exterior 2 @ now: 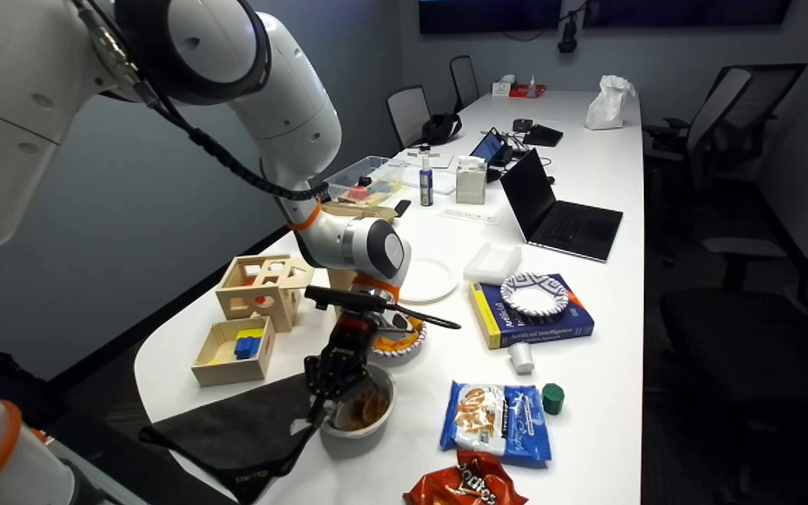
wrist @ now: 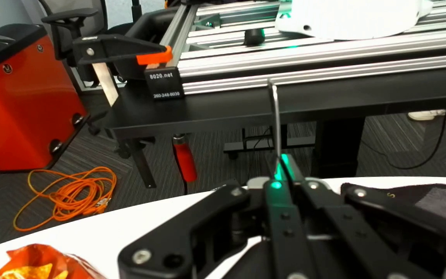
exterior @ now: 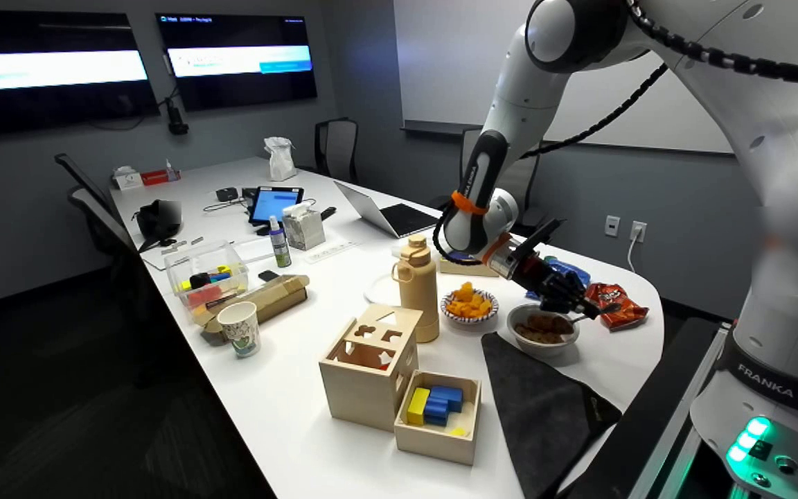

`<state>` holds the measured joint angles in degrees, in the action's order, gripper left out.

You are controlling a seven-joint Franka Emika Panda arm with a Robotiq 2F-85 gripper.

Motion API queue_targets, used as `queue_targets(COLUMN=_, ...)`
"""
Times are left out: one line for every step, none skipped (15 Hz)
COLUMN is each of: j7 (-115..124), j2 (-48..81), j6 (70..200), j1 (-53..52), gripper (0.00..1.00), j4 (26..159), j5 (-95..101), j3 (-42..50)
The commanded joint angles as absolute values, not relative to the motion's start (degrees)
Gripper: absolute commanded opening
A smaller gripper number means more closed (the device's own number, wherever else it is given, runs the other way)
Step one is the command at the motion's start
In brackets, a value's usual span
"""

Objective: Stir inside the white bowl with the kitchen utensil

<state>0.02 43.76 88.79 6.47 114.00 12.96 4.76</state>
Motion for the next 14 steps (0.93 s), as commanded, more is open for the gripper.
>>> queue_targets(j7=-2.89, j2=42.19, j6=91.71, j1=6.87, gripper=0.01, j4=115.73, j5=12.94, j3=4.14)
queue_targets(j7=-4.73, j2=42.09, j6=91.56, j1=7.04, gripper=0.01, j4=115.82, j5=13.42, j3=3.96)
queue_targets(j7=-6.49, j2=42.00, j6=91.29, j1=7.14, gripper=0.01, j4=115.91, j5=13.90, j3=3.83)
queue_targets(j7=-8.18, j2=41.89, j6=90.72, j1=7.18, gripper=0.01, j4=116.01, j5=14.51, j3=3.79)
queue_targets(j7=-9.73, j2=41.79, j6=90.12, j1=7.14, gripper=0.01, j4=116.12, j5=15.24, j3=3.81)
queue_targets(j7=-10.77, j2=41.85, j6=89.40, j1=7.14, gripper=0.01, j4=116.04, j5=15.71, j3=3.92)
queue_targets(j7=-11.60, j2=41.85, j6=88.56, j1=7.18, gripper=0.01, j4=116.01, j5=16.00, j3=4.02)
queue_targets(j7=-10.80, j2=42.23, j6=86.83, j1=7.06, gripper=0.01, j4=115.49, j5=15.54, j3=4.41)
queue_targets(j7=-9.14, j2=42.55, j6=85.47, j1=6.92, gripper=0.01, j4=115.00, j5=14.63, j3=4.82)
queue_targets(j7=-5.47, j2=42.81, j6=83.94, j1=6.55, gripper=0.01, j4=114.54, j5=12.90, j3=5.48)
queue_targets(j7=-2.63, j2=42.93, j6=83.24, j1=6.33, gripper=0.01, j4=114.35, j5=11.64, j3=5.91)
queue_targets(j7=0.37, j2=42.97, j6=83.10, j1=6.19, gripper=0.01, j4=114.20, j5=10.36, j3=6.33)
queue_targets(j7=3.06, j2=42.76, j6=83.60, j1=6.09, gripper=0.01, j4=114.40, j5=9.13, j3=6.64)
queue_targets(j7=5.62, j2=42.67, j6=84.16, j1=5.99, gripper=0.01, j4=114.47, j5=7.93, j3=7.01)
